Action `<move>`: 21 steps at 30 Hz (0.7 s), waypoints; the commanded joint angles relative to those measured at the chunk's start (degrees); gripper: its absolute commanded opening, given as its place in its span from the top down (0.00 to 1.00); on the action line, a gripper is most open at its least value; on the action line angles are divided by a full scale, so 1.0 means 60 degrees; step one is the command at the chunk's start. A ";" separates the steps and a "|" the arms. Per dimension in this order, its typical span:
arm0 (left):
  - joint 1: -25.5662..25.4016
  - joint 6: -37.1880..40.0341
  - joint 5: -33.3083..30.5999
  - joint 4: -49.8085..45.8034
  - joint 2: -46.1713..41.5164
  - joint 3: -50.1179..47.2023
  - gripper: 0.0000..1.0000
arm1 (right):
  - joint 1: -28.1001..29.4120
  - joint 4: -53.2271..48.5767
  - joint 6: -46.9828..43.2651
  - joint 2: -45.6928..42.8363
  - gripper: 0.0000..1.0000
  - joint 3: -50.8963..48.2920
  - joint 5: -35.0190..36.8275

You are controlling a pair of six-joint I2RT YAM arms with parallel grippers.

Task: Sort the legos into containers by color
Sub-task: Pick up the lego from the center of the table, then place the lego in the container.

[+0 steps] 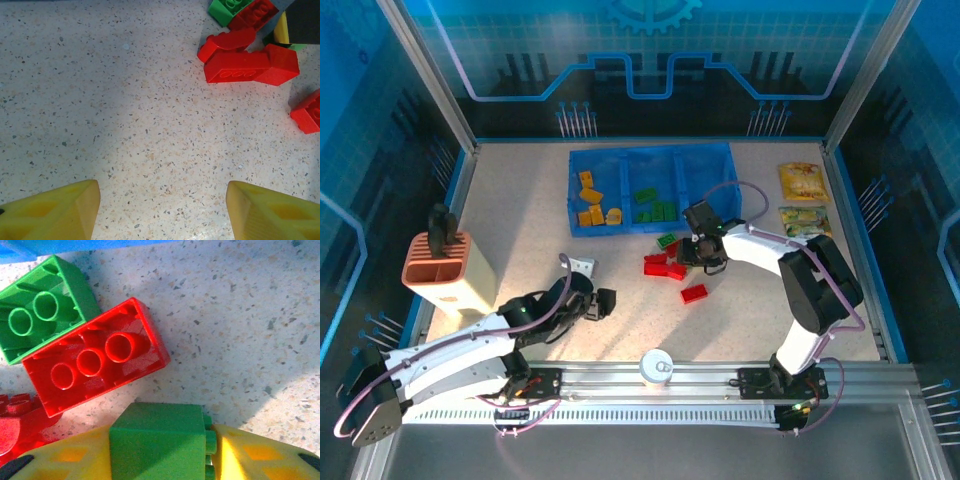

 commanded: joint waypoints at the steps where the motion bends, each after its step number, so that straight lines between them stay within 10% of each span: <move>1: -0.0071 -0.0151 -0.0277 -0.0115 -0.0087 -0.0063 0.32 | 0.0052 -0.0340 0.0156 0.0199 0.49 0.0211 0.0296; 7: -0.0071 -0.0122 -0.0339 -0.0274 -0.0171 -0.0028 0.32 | 0.0438 -0.0777 0.0178 -0.0574 0.66 0.0267 0.0929; 21: -0.0556 -0.0244 -0.0222 -0.0418 -0.0172 -0.0203 0.33 | 0.0570 -0.2276 -0.0951 0.0949 0.61 0.5144 0.0714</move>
